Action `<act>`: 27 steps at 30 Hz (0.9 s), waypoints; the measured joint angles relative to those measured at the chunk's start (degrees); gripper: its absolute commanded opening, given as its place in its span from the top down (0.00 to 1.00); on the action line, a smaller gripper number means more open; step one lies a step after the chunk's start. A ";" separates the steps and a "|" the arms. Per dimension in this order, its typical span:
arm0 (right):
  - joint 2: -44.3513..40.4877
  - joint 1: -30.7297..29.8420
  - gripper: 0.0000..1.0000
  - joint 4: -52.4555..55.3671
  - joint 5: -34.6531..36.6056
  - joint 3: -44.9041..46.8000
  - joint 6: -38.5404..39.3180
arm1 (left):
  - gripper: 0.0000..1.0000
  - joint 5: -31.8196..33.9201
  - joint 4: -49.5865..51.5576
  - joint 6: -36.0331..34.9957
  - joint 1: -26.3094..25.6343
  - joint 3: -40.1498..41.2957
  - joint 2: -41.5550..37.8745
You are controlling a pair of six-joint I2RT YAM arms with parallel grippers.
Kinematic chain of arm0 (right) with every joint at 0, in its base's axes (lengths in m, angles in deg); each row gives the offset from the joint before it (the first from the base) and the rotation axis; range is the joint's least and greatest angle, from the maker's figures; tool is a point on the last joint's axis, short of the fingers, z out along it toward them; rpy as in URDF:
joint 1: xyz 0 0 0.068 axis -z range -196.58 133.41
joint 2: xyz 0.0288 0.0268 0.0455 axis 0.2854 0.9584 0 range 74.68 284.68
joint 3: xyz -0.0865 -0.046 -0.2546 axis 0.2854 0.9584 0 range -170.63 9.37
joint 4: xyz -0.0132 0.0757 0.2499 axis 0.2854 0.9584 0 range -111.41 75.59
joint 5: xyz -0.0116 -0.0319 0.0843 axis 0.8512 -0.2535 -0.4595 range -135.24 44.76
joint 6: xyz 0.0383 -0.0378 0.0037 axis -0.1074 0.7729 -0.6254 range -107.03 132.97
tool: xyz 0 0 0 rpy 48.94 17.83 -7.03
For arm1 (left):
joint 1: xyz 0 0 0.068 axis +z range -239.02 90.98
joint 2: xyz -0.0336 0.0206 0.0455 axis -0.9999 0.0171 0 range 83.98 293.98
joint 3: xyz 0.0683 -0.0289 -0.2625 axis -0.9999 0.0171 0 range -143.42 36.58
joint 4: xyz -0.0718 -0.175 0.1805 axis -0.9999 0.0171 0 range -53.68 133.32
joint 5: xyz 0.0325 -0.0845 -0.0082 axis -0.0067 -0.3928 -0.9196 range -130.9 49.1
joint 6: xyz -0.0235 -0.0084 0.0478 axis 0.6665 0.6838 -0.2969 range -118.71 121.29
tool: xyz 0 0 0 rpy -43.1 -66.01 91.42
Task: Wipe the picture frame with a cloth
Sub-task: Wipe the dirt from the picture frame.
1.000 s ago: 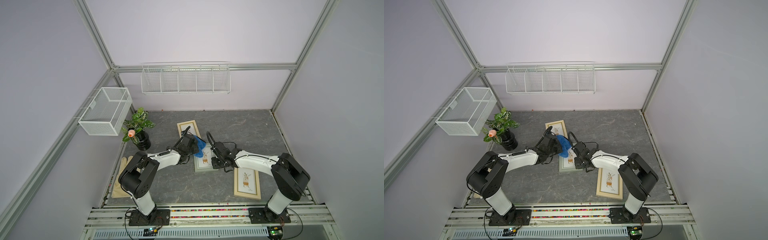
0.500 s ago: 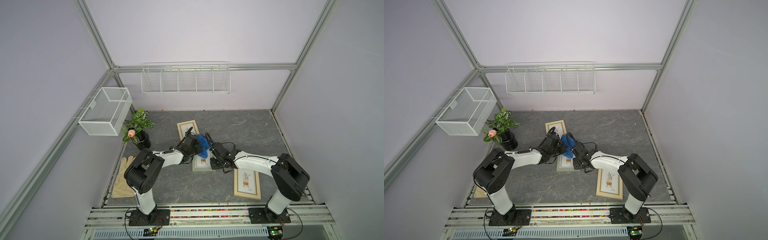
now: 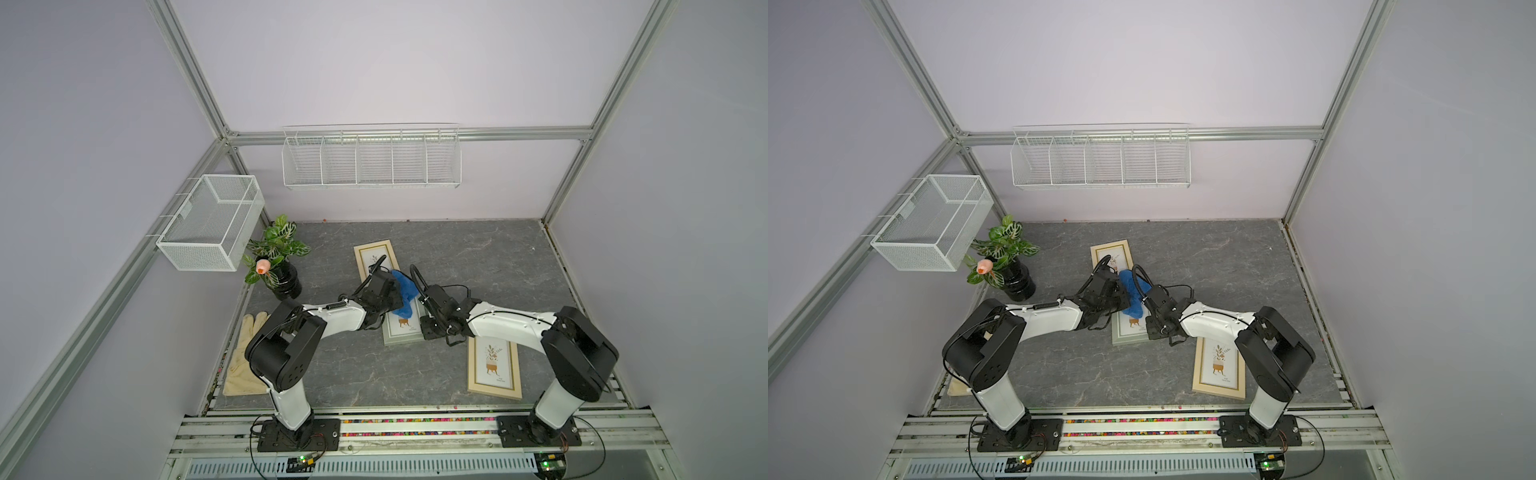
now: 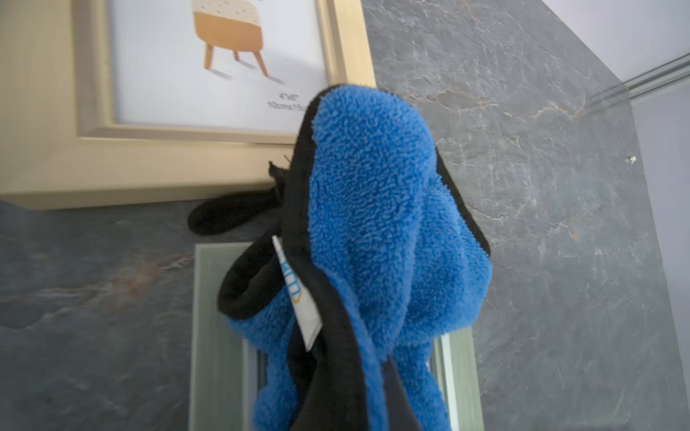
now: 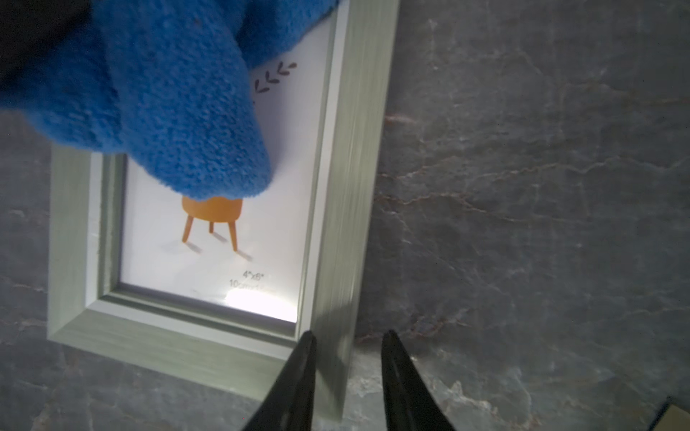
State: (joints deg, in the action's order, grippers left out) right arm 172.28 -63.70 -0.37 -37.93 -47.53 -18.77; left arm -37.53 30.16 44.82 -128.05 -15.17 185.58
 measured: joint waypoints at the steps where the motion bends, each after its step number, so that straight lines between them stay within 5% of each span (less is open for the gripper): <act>1: 0.00 0.00 0.63 0.24 -0.17 -0.15 0.07 | 1.00 0.02 -0.04 0.20 -0.13 0.02 0.00; 27: 5.55 -0.35 0.58 2.36 0.44 -5.03 0.07 | 1.00 0.87 -4.04 1.25 -0.37 2.49 -0.24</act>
State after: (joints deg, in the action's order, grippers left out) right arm 177.84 -64.05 1.99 -37.50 -52.56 -18.71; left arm -36.65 26.12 46.07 -128.42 -12.68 185.34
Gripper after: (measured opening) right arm 0.440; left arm 0.115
